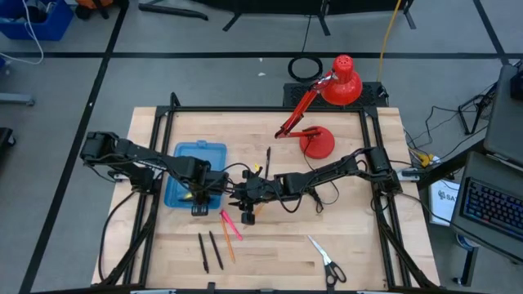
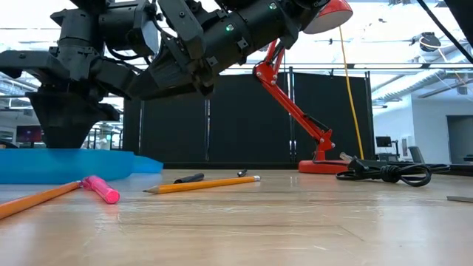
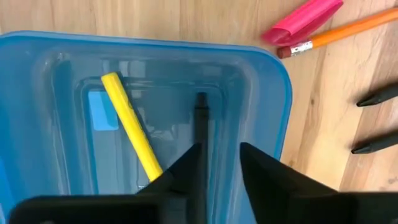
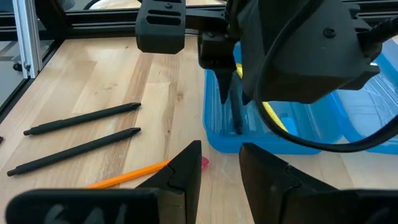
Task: Pick & place school supplies into a supply box
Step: Put the black pen into the blue supply box
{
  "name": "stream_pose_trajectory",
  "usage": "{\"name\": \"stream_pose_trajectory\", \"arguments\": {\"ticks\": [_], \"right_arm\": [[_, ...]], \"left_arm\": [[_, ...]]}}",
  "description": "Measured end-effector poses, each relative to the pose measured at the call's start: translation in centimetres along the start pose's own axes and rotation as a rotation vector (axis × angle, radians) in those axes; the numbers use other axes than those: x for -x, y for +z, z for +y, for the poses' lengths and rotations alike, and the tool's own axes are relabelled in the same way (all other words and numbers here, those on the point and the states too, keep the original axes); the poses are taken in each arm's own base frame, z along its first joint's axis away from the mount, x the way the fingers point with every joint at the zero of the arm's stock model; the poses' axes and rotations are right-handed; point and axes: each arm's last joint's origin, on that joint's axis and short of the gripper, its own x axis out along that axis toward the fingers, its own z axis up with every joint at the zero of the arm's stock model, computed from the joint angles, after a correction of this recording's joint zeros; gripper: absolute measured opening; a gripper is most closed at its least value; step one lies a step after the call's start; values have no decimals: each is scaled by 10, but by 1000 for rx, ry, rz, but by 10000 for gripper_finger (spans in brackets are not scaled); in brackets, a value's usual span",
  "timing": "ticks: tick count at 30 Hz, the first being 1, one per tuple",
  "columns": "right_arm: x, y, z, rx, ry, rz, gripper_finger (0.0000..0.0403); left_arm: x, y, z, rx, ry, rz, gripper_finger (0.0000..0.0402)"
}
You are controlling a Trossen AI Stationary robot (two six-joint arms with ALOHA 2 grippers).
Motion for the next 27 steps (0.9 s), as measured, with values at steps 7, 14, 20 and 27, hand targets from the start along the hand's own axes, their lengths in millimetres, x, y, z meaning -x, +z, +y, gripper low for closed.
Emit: {"name": "stream_pose_trajectory", "arguments": {"ticks": [7,14,20,27], "right_arm": [[0,0,0,0,0,0,100],[0,0,0,0,0,0,100],[0,0,0,-8,0,0,100],[0,0,-1,-37,-45,-2,100]], "left_arm": [[3,-4,-1,9,-6,13,179],[27,-17,-2,0,21,-71,168],[62,-32,-6,14,36,-305,151],[108,-55,-17,5,20,-693,148]]}}
